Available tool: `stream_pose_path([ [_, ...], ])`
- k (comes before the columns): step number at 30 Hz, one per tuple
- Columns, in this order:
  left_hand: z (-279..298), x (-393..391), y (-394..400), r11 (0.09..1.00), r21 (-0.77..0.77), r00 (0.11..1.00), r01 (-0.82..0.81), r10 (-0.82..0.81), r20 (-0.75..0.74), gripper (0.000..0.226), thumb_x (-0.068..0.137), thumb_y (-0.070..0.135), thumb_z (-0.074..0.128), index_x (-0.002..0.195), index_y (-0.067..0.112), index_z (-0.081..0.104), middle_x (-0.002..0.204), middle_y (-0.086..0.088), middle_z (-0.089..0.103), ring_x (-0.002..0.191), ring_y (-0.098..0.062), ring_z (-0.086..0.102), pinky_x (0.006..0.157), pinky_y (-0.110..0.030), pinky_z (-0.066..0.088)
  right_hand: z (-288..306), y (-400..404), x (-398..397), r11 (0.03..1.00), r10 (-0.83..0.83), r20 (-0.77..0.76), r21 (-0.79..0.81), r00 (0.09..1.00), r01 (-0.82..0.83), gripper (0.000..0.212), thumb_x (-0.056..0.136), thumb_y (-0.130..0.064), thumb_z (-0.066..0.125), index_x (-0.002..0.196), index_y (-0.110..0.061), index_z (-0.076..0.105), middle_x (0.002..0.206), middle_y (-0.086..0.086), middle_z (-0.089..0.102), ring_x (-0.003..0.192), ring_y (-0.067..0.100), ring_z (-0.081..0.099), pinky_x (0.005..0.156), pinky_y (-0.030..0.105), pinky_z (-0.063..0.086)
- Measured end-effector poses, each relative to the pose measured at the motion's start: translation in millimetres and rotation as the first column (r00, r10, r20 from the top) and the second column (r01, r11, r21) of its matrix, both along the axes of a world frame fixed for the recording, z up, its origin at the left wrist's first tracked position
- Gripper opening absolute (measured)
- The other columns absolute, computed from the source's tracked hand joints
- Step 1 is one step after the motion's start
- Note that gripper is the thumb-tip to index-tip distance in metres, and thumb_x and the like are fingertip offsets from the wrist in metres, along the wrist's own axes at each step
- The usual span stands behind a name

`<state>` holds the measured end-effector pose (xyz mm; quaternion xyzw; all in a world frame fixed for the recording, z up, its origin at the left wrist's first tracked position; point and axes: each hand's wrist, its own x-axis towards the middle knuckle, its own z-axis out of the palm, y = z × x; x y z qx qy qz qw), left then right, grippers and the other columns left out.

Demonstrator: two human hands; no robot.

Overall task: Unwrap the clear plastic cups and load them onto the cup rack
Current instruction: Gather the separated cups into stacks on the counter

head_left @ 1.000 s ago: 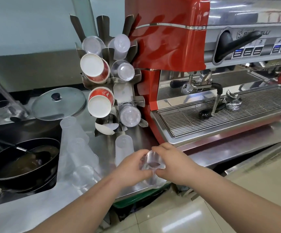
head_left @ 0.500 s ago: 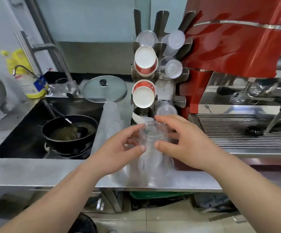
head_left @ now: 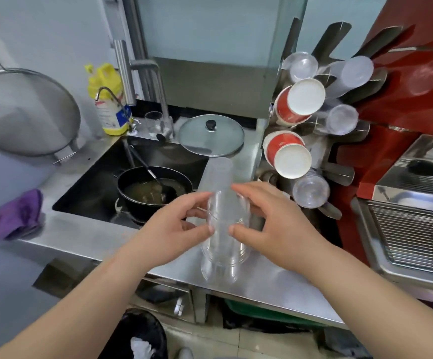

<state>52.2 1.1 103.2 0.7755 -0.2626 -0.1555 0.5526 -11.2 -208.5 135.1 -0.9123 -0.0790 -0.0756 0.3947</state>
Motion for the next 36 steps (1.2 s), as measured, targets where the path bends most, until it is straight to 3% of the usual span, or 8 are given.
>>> stream_pose_path([
  [4,-37.7,-1.6,4.5,0.995,0.104,0.999,-0.008,0.012,-0.042,0.058,0.083,0.013,0.073,0.129,0.043,0.054,0.123,0.014,0.063,0.116,-0.003,0.059,0.094,-0.038,0.055,-42.7,9.4,-6.2,0.999,-0.022,-0.086,-0.042,0.996,0.019,0.072,0.074,-0.038,0.070,0.138,-0.036,0.039,0.130,-0.021,0.038,0.120,-0.005,0.041,0.104,0.016,0.035],
  [8,-74.3,-9.0,0.2,0.953,0.289,0.996,0.093,-0.089,-0.026,0.061,0.085,0.021,0.071,0.136,0.041,0.046,0.130,0.018,0.054,0.119,0.002,0.053,0.095,-0.024,0.050,-88.1,13.7,-20.3,0.996,-0.034,-0.179,-0.087,0.983,0.019,0.075,0.076,-0.031,0.070,0.142,-0.029,0.035,0.134,-0.018,0.035,0.122,-0.004,0.038,0.105,0.012,0.029],
  [18,-103.4,-12.8,-37.7,0.945,0.258,0.979,0.202,-0.193,-0.058,0.058,0.078,0.034,0.068,0.127,0.055,0.046,0.122,0.025,0.053,0.111,0.011,0.053,0.088,-0.019,0.052,-103.6,-13.4,-44.1,0.981,-0.159,-0.231,-0.143,0.960,0.128,0.070,0.075,-0.035,0.064,0.140,-0.027,0.039,0.129,-0.017,0.036,0.116,-0.009,0.038,0.096,0.000,0.024],
  [21,-102.3,-17.3,-54.8,0.933,0.269,0.971,0.237,-0.236,-0.035,0.054,0.077,0.039,0.067,0.121,0.060,0.045,0.119,0.025,0.053,0.110,0.015,0.050,0.083,-0.015,0.051,-102.8,-25.7,-53.9,0.969,-0.198,-0.227,-0.194,0.954,0.155,0.070,0.074,-0.039,0.059,0.140,-0.030,0.037,0.132,-0.017,0.036,0.119,-0.005,0.039,0.098,0.008,0.031],
  [28,-96.2,-12.2,-70.3,0.900,0.338,0.957,0.275,-0.291,-0.003,0.059,0.084,0.030,0.070,0.136,0.042,0.044,0.125,0.017,0.048,0.113,0.005,0.051,0.085,-0.011,0.048,-94.7,-47.0,-63.1,0.964,-0.221,-0.260,-0.205,0.940,0.170,0.076,0.077,-0.027,0.066,0.145,-0.027,0.030,0.139,-0.010,0.034,0.121,-0.006,0.032,0.097,-0.003,0.016],
  [31,-84.8,6.1,-66.8,0.923,0.308,0.972,0.230,-0.230,-0.037,0.050,0.085,0.022,0.071,0.128,0.038,0.051,0.122,0.015,0.055,0.112,-0.001,0.056,0.080,-0.009,0.048,-80.9,-60.9,-63.3,0.974,-0.190,-0.311,-0.183,0.931,0.137,0.081,0.076,-0.026,0.068,0.146,-0.030,0.027,0.135,-0.016,0.029,0.123,-0.007,0.030,0.096,-0.005,0.014],
  [33,-75.0,21.0,-71.9,0.931,0.309,0.980,0.195,-0.197,-0.024,0.043,0.086,0.020,0.070,0.125,0.033,0.057,0.119,0.012,0.059,0.106,0.001,0.059,0.075,-0.004,0.045,-71.0,-71.4,-61.3,0.976,-0.193,-0.316,-0.163,0.929,0.147,0.075,0.077,-0.023,0.068,0.144,-0.028,0.034,0.135,-0.015,0.033,0.124,-0.004,0.034,0.101,0.001,0.020],
  [36,-59.4,38.9,-94.8,0.919,0.332,0.970,0.212,-0.239,0.044,0.043,0.087,0.018,0.069,0.128,0.024,0.059,0.120,0.006,0.061,0.102,0.000,0.060,0.076,-0.002,0.044,-65.3,-86.4,-53.1,0.949,-0.309,-0.244,-0.143,0.919,0.282,0.060,0.080,-0.018,0.065,0.137,-0.024,0.046,0.134,-0.006,0.045,0.121,0.008,0.046,0.105,0.025,0.037],
])
